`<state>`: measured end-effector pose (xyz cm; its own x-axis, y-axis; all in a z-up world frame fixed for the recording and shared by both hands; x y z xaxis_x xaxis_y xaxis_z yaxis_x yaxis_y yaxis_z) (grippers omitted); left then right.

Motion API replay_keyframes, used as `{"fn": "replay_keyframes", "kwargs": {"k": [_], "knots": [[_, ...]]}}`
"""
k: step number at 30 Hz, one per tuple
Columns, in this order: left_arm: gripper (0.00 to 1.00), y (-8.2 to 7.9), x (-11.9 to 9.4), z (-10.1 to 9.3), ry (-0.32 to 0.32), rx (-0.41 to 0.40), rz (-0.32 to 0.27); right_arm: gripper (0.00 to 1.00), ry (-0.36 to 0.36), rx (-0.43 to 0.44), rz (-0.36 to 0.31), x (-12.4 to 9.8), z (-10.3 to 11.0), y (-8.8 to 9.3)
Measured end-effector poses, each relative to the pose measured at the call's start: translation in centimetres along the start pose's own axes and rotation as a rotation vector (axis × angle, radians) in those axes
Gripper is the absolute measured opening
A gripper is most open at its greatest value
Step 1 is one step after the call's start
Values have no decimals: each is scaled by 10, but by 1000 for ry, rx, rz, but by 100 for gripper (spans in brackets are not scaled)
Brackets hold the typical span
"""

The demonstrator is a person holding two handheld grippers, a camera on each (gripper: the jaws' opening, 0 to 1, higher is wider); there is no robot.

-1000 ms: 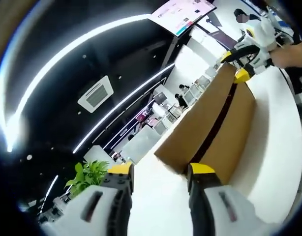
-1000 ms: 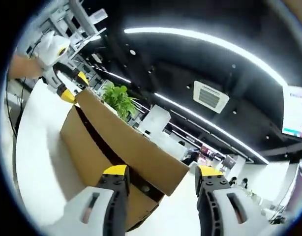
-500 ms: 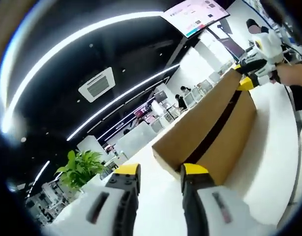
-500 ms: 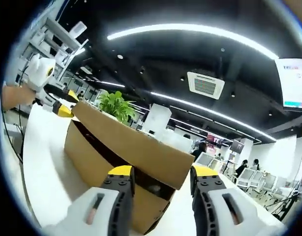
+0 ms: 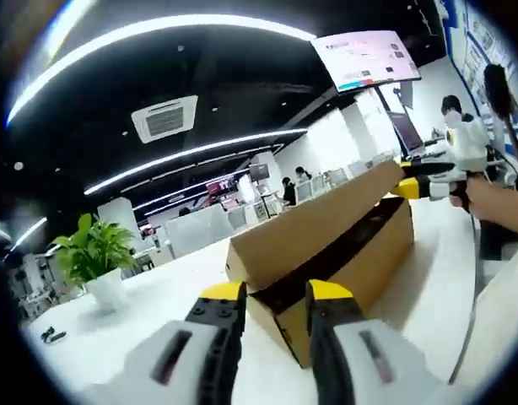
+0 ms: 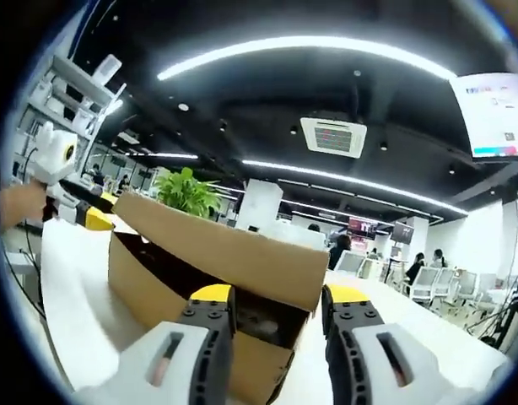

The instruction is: Operate the shoe box by opening the lid, removing the specified soft item, and placing it in the target area until the item is outside and the box remains undamaged.

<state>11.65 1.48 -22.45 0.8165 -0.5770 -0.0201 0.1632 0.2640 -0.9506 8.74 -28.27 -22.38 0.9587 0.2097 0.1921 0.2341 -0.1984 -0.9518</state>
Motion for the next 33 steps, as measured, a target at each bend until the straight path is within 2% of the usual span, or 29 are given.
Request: {"fn": "replay_keyframes", "kwargs": {"k": [8, 13, 18, 24, 28, 31, 33], "knots": [[29, 1, 2, -3, -26, 64, 0, 41, -4, 0, -11, -1, 0, 2], [31, -1, 2, -3, -24, 43, -18, 40, 11, 4, -25, 2, -1, 0], [38, -5, 3, -5, -4, 60, -43, 29, 37, -39, -47, 7, -13, -4], [48, -9, 5, -11, -1, 89, -67, 29, 46, -50, -77, 12, -14, -10], [50, -10, 4, -10, 12, 84, -69, 29, 48, -52, -84, 13, -15, -11], [51, -10, 4, -11, 28, 83, -72, 26, 64, -105, -102, 14, -16, -10], [51, -10, 4, -11, 26, 92, -72, 24, 60, -109, -107, 14, -17, -10]]}}
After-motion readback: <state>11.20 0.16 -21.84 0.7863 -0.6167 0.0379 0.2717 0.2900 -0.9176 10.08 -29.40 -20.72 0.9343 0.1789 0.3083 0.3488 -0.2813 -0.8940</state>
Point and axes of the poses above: the point that each gripper's makers call its tool centre point, and the gripper's own axes: x roughly forward along the fingers, z roughly to its left, y roughly out of its underside, the point moved 5 cm from there along -x, roughly backward along the fingers, and after that the axes turned 2 degrees about -z, right-handed, at the moved point
